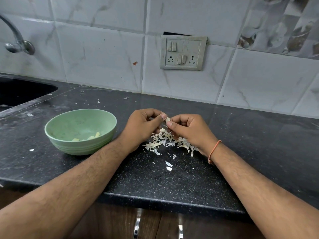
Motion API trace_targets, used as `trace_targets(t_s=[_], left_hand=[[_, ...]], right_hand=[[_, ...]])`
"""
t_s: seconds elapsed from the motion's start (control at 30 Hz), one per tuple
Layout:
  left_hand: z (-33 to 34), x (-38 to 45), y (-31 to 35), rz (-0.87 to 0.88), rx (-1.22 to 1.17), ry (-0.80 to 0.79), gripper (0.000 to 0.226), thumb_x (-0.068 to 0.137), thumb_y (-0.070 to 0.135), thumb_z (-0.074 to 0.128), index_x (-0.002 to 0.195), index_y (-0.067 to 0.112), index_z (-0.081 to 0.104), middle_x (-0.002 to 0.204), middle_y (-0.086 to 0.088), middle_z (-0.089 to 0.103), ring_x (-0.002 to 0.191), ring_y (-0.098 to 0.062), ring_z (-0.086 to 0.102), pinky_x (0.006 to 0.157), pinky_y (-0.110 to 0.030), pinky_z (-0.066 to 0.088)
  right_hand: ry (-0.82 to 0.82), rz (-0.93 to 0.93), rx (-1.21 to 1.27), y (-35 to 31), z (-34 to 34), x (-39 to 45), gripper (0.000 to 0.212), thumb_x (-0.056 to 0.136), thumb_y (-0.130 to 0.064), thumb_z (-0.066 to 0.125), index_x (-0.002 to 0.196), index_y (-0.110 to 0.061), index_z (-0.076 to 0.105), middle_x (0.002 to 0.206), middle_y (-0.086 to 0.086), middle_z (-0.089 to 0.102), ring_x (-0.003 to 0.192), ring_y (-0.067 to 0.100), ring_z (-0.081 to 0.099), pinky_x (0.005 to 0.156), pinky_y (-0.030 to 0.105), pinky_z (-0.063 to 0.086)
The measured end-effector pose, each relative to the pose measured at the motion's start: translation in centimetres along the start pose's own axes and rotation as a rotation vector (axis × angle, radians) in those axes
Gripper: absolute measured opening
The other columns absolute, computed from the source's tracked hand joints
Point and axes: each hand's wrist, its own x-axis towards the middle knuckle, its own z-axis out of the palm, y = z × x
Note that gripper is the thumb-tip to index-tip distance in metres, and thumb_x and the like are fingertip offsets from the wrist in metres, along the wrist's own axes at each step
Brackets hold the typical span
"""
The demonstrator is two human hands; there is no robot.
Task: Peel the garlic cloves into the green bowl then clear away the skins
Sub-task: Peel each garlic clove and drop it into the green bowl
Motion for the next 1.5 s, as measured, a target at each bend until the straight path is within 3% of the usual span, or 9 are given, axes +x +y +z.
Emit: trace_targets(t_s=[0.23,0.4,0.6,0.77,0.9,1.03,1.23,1.4,1.5], left_hand=[[0.0,0.0,-0.1,-0.115,-0.229,-0.102,0.014,0.099,0.015,0.073,0.100,0.003,0.080,0.078,-0.005,0.074,0.066,-0.009,0.062,0.065,-0.020,0.054],[-0.3,0.0,-0.2,-0.202,-0.335,-0.148,0.020,0.085,0.026,0.081,0.095,0.009,0.083,0.086,-0.008,0.078,0.080,-0.016,0.063,0.076,-0.030,0.049],[-0.2,0.0,0.0,-0.255,-0.379,-0.180,0.012,0.094,0.018,0.076,0.090,0.008,0.081,0.078,-0.005,0.073,0.068,-0.009,0.060,0.061,-0.016,0.051],[0.3,-0.4,0.6,-0.167,-0.234,-0.114,0.016,0.103,0.021,0.069,0.096,0.009,0.078,0.079,-0.005,0.073,0.065,-0.011,0.062,0.058,-0.017,0.050],[0.0,-0.2,0.3,-0.051,-0.146,-0.105,0.019,0.098,0.009,0.075,0.117,0.012,0.077,0.103,-0.006,0.081,0.089,-0.017,0.073,0.084,-0.033,0.063],[0.3,-0.5,0.9,-0.013,-0.058,-0.063,0.015,0.096,0.014,0.075,0.108,0.020,0.082,0.098,-0.003,0.082,0.090,-0.014,0.076,0.078,-0.029,0.062],[0.0,-0.4,0.5,-0.077,-0.096,-0.050,0.017,0.096,0.037,0.078,0.096,0.021,0.086,0.098,-0.013,0.081,0.084,-0.025,0.073,0.081,-0.047,0.056],[0.1,-0.2,0.6,-0.172,-0.279,-0.042,0.010,0.094,0.021,0.081,0.094,0.012,0.084,0.099,-0.018,0.078,0.076,-0.017,0.064,0.069,-0.025,0.057],[-0.1,0.0,0.4,-0.196,-0.342,-0.024,0.010,0.093,0.018,0.081,0.098,0.009,0.082,0.090,-0.015,0.073,0.068,-0.012,0.064,0.066,-0.020,0.057]], right_hand=[[-0.055,-0.037,-0.056,-0.3,-0.6,-0.2,0.012,0.099,-0.008,0.073,0.102,0.002,0.078,0.083,0.013,0.078,0.072,0.018,0.071,0.071,0.030,0.062],[-0.099,-0.012,-0.023,-0.7,-1.0,-0.4,0.014,0.098,-0.008,0.074,0.105,0.004,0.078,0.086,0.014,0.078,0.077,0.020,0.074,0.074,0.030,0.063],[-0.135,0.008,0.018,-0.9,-1.2,-0.5,0.016,0.098,-0.007,0.073,0.109,0.004,0.077,0.083,0.012,0.077,0.074,0.019,0.073,0.074,0.033,0.064],[-0.040,-0.054,0.010,-1.2,-1.1,-0.3,0.015,0.098,-0.010,0.075,0.106,0.002,0.077,0.079,0.011,0.075,0.070,0.021,0.071,0.074,0.039,0.066],[0.116,-0.220,-0.314,-0.8,-1.4,-0.2,0.009,0.095,-0.021,0.081,0.100,-0.014,0.083,0.079,-0.002,0.079,0.072,0.019,0.076,0.075,0.042,0.066],[0.173,-0.379,-0.521,-0.6,-1.3,-0.2,0.003,0.092,-0.023,0.083,0.094,-0.022,0.086,0.080,-0.013,0.078,0.073,0.007,0.074,0.069,0.035,0.061],[0.198,-0.509,-0.677,-0.8,-1.0,-0.1,0.004,0.093,-0.028,0.081,0.092,-0.027,0.085,0.077,-0.014,0.074,0.069,0.005,0.068,0.063,0.034,0.057],[0.204,-0.551,-0.728,-1.2,-1.0,-0.2,0.005,0.094,-0.030,0.081,0.095,-0.027,0.084,0.076,-0.014,0.071,0.068,0.005,0.065,0.061,0.033,0.056],[0.220,-0.459,-0.563,-1.3,-0.8,-0.3,0.007,0.090,-0.027,0.085,0.097,-0.024,0.084,0.081,-0.013,0.075,0.072,0.006,0.070,0.067,0.031,0.060]])
